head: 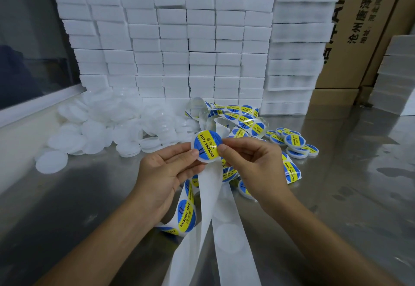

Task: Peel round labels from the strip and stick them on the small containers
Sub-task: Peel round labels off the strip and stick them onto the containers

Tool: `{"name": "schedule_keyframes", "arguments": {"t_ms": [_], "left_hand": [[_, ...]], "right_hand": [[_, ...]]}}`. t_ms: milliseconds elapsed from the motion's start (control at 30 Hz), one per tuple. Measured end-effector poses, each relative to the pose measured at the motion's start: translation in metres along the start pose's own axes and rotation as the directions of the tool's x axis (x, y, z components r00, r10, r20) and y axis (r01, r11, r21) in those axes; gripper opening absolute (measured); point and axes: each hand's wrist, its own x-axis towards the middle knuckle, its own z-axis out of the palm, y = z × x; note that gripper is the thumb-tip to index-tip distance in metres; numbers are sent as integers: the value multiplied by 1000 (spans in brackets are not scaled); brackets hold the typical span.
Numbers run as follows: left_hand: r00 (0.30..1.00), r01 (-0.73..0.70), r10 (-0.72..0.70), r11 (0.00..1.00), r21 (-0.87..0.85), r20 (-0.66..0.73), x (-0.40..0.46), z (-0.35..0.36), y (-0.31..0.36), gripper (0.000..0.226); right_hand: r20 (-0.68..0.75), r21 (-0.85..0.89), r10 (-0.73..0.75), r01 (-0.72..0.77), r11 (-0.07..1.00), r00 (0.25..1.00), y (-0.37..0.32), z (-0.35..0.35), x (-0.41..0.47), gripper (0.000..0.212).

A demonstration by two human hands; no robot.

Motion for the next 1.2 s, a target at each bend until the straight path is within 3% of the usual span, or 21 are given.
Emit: {"name": "schedule_keyframes", "arguments": {"t_ms": [100, 200, 467, 733, 867, 1000, 1067, 1200], "left_hand": [[1000, -7, 7, 1000, 14, -12, 0, 0, 0, 31], [999, -32, 34, 998, 54, -40, -1, 0, 0, 22], [974, -178, 206, 954, 243, -98, -8, 5, 1, 14], [919, -369, 393, 839, 399, 25, -12, 8, -3, 26], [953, -301, 299, 917, 261, 46, -10, 8, -1, 18], [974, -191, 180, 979, 75, 135, -7, 8, -4, 23], [973, -154, 140, 986, 65, 181, -7, 6, -5, 33], [969, -94, 80, 994, 51, 234, -9, 6, -4, 43]], "right_hand": [[-3, -5, 10, -10, 1000, 1000, 0, 0, 0, 13], [-8, -31, 10, -10, 999, 1000, 1, 0, -1, 13], [-41, -73, 13, -16, 997, 999, 2, 1, -1, 15], [-86, -125, 49, -59, 990, 995, 7, -1, 2, 5], [-159, -272, -75, 30, 962, 984, 11, -1, 2, 14], [-40, -247, -93, 81, 966, 995, 13, 4, -3, 38], [13, -198, -103, 103, 975, 995, 13, 9, -5, 30], [-35, -98, -90, 87, 991, 995, 13, 6, 0, 9]]}}
